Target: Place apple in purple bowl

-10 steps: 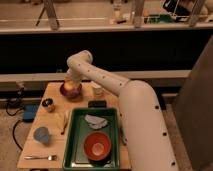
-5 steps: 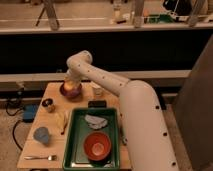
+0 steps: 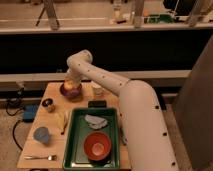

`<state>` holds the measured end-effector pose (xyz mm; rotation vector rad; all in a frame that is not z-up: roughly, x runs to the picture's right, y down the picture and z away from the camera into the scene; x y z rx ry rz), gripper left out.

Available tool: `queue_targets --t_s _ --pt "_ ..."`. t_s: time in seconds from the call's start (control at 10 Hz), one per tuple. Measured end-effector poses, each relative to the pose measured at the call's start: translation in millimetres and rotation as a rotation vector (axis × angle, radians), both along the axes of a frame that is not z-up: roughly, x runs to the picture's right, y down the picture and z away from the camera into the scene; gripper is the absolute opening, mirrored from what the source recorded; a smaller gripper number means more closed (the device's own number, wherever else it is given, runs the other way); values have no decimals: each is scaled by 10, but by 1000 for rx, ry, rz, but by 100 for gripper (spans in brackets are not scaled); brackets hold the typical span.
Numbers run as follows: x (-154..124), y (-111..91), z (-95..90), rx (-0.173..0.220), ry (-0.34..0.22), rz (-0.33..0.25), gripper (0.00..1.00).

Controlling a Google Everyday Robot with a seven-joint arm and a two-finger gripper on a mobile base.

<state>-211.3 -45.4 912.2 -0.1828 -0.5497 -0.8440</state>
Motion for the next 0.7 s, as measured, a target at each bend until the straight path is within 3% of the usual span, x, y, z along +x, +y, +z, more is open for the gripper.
queue_targets --t_s 0.7 --pt "-15 -5 1 -9 -8 -8 79"
